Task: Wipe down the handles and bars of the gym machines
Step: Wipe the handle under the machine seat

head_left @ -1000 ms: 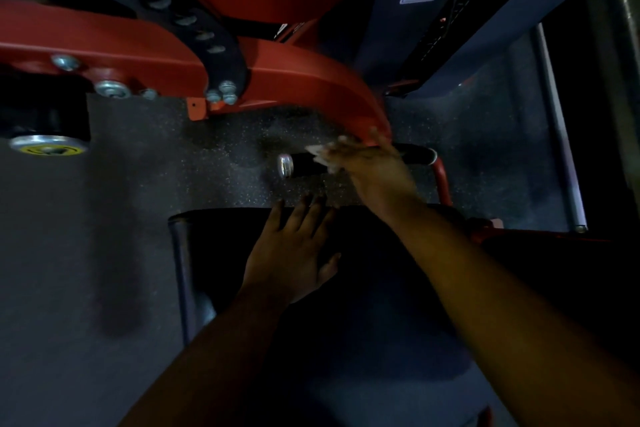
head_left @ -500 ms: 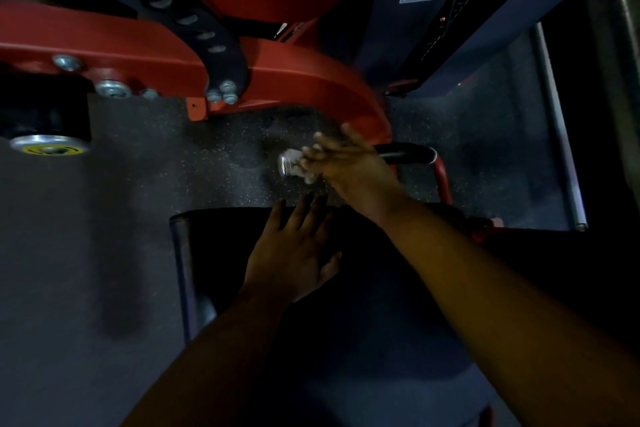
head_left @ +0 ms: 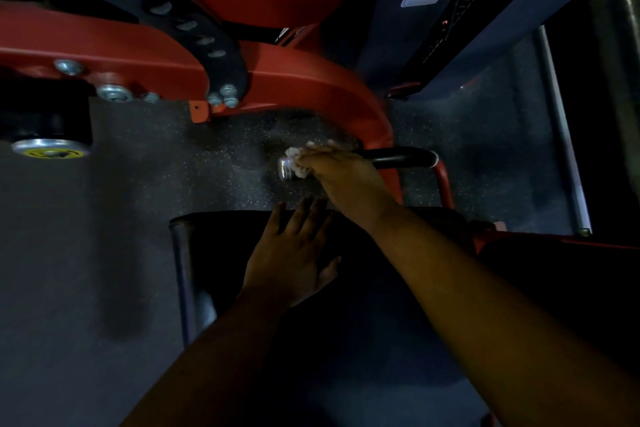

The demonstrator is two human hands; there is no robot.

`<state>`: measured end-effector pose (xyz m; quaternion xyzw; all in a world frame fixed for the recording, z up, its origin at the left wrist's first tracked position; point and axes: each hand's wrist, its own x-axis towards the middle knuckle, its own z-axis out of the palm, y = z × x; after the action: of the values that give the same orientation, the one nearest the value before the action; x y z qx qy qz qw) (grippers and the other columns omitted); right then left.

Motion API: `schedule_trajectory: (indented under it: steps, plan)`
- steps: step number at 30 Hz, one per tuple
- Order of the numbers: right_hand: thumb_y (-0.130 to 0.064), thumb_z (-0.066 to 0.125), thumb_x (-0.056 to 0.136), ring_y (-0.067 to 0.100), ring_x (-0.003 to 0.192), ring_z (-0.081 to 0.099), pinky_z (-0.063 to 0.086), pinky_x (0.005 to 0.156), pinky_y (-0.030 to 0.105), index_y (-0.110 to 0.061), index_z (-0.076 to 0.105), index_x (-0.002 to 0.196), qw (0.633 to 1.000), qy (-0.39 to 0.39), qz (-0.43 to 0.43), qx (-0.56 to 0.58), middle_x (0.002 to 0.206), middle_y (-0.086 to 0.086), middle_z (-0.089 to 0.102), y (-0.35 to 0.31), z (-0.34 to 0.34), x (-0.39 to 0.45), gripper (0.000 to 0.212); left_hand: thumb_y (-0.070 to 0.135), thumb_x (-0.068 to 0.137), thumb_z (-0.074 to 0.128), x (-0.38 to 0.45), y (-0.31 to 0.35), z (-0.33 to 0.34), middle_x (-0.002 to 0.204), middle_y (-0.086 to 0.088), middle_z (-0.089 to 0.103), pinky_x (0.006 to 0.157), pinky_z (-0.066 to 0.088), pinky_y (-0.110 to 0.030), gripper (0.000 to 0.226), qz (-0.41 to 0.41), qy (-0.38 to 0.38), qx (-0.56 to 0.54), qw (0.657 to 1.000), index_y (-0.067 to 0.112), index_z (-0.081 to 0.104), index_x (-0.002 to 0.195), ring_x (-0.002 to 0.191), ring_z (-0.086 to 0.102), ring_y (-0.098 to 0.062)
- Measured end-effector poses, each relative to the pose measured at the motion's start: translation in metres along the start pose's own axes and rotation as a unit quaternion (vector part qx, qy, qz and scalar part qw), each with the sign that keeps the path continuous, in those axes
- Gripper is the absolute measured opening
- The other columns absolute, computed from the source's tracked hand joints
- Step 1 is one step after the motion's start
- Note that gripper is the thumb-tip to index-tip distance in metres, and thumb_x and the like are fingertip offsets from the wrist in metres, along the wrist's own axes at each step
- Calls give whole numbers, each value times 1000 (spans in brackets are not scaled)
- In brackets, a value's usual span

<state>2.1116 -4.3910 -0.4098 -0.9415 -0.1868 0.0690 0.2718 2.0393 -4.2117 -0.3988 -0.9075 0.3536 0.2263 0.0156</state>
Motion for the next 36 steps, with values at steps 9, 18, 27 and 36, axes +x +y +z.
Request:
schedule_trajectory:
  steps: [9, 18, 27, 36]
  plan:
    - [-13, 37, 103, 32, 123, 62, 45, 108, 52, -31, 67, 127, 941, 74, 330, -11, 123, 8, 71, 90, -48, -66, 42, 66, 101, 25, -1, 2, -3, 169, -9, 23, 123, 13, -59, 79, -8, 25, 1, 1000, 21, 17, 165, 156, 23, -28]
    - [-3, 45, 101, 14, 116, 58, 30, 100, 15, -26, 67, 127, 974, 13, 210, 90, 124, -3, 68, 37, -38, -27, 42, 65, 101, 30, -2, 1, -4, 170, -11, 19, 123, 15, -60, 78, -13, 22, 2, 1000, 20, 25, 163, 157, 19, -27]
    - [-32, 43, 109, 13, 101, 65, 44, 74, 15, -24, 73, 121, 805, 169, 527, 213, 109, -2, 71, 109, -35, -72, 33, 64, 100, 35, -2, 3, -5, 167, -11, 29, 121, 21, -60, 78, -12, 35, 4, 999, 19, 28, 162, 153, 31, -28]
    - [-16, 52, 106, 11, 108, 66, 53, 104, 35, -4, 66, 130, 549, 400, 595, 428, 118, 0, 71, 70, -16, -36, 30, 65, 99, 37, 0, 1, -3, 168, -10, 28, 122, 19, -61, 80, -13, 30, 5, 999, 20, 26, 163, 154, 28, -28]
